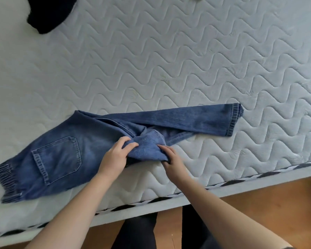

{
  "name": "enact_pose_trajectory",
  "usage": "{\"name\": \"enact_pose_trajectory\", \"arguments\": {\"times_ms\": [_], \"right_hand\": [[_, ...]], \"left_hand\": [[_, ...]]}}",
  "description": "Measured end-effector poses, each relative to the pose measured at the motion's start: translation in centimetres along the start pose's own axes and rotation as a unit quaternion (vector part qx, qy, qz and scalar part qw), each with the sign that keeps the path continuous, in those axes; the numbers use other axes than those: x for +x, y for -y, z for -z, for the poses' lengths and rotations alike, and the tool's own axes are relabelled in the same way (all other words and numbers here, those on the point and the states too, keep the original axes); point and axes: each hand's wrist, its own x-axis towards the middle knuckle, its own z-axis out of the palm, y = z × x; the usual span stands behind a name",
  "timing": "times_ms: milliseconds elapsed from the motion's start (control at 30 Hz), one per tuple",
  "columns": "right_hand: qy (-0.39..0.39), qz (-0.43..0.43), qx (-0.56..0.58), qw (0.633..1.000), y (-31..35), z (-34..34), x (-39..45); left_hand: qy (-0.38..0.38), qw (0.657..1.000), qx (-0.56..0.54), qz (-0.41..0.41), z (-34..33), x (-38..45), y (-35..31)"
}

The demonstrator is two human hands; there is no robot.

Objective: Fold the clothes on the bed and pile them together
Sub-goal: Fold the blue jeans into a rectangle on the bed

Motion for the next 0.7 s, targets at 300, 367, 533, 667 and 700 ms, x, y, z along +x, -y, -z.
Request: {"name": "enact_pose_trajectory", "arguments": {"times_ms": [300,367,533,667,700], "right_hand": [[0.081,0.044,0.013,0.996,11.6,-13.1,3.6],[0.104,0.06,0.002,0.993,13.0,-15.5,4.1],[0.119,0.04,-0.078,0.989,13.0,-17.5,5.9],[0.062,0.028,-0.148,0.987,10.5,-14.6,7.2],[0.042,0.022,-0.154,0.987,9.7,-13.2,7.5]], "left_hand": [[-0.168,0.97,0.022,0.172,8.7,-7.2,14.5],[-0.181,0.961,0.02,0.208,10.0,-8.7,17.7],[-0.035,0.984,0.067,0.159,8.3,-9.7,19.0],[-0.054,0.975,0.14,0.161,6.1,-8.1,16.5],[-0.07,0.976,0.147,0.143,5.6,-7.3,15.6]]}}
